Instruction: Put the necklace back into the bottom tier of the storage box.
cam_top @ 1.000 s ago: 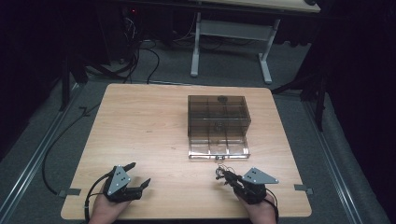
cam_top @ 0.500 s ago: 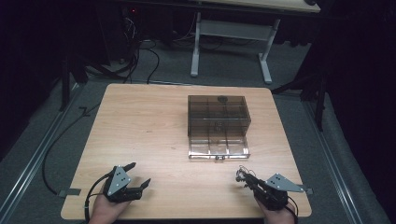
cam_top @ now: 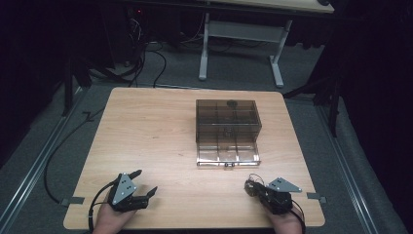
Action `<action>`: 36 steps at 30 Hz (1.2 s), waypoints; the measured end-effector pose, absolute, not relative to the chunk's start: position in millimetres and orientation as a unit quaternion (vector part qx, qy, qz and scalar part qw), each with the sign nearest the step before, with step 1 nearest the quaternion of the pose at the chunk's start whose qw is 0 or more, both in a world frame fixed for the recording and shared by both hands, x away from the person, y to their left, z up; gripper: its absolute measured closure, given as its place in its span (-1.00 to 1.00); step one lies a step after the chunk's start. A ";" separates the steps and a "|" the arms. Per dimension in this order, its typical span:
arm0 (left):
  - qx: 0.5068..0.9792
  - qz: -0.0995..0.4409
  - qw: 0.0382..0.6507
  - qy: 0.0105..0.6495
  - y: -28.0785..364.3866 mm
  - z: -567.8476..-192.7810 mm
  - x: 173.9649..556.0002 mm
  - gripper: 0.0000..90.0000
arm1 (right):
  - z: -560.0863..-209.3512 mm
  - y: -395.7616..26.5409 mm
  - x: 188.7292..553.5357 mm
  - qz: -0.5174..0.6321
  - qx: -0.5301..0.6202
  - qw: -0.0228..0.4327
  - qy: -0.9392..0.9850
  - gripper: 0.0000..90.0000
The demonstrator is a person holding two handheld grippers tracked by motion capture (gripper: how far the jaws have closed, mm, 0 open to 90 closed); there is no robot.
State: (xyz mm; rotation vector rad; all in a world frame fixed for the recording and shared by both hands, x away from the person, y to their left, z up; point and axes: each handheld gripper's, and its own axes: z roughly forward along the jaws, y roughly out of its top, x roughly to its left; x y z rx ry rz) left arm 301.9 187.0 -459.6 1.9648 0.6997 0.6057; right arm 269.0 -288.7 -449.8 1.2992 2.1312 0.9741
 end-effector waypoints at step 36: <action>0.799 0.244 0.466 0.293 187.8 -459.3 302.9 -0.55 | -432.7 -315.7 278.9 0.322 0.530 0.202 0.758 0.77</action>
